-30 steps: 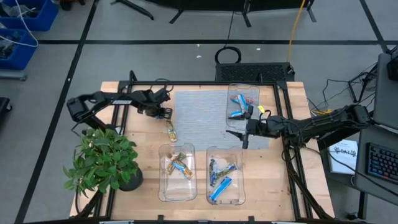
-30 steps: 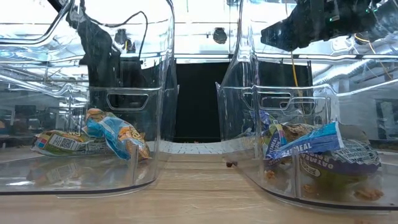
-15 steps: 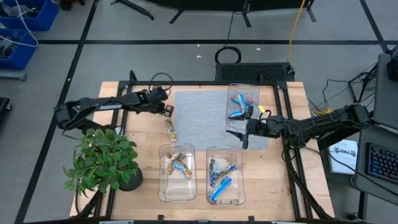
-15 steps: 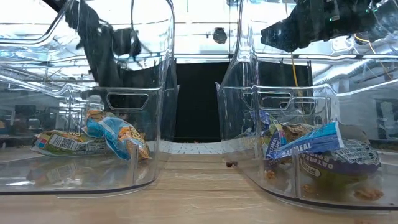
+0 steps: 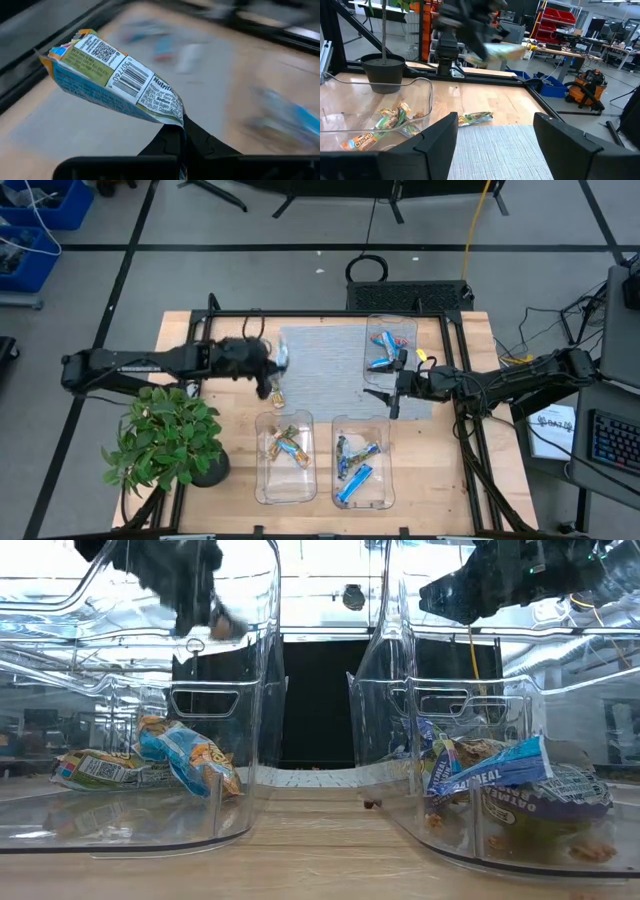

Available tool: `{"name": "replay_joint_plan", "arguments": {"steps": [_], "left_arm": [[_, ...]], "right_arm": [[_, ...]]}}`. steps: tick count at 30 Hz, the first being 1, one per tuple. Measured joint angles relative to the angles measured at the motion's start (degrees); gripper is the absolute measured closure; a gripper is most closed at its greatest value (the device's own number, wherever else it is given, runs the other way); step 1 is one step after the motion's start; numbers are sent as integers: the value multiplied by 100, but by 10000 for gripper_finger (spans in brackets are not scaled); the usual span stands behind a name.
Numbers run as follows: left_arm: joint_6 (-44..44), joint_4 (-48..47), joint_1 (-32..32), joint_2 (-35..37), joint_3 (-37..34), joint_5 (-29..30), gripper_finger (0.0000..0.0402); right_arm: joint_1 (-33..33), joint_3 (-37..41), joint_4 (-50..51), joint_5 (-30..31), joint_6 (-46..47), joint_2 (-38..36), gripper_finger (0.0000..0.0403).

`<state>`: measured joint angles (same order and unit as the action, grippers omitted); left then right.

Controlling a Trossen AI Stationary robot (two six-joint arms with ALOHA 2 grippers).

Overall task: Pick and place Granola Bars by type
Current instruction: Put the top yellow granola bar into the bottom left transparent bin

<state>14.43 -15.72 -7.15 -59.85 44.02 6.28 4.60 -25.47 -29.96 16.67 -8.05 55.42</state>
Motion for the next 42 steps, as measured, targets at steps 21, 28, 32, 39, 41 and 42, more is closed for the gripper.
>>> {"name": "replay_joint_plan", "arguments": {"steps": [21,28,32,39,41,42], "left_arm": [[2015,299,2926,-1322,3,-703,401],[2514,148,2946,-1723,-1,-1138,399],[2541,138,2855,-1700,1,-1134,387],[2557,108,2671,-1690,1,-1382,358],[2538,91,2609,-1690,1,-1379,349],[2514,95,2580,-1690,1,-1378,345]], "right_arm": [[0,-2,-26,7,138,0,149],[0,-2,-124,2,129,0,149],[0,-2,-150,0,133,0,149],[0,-2,-132,-2,129,0,149],[0,-2,-133,-3,127,0,149],[-1,-2,-132,-4,126,0,149]]}}
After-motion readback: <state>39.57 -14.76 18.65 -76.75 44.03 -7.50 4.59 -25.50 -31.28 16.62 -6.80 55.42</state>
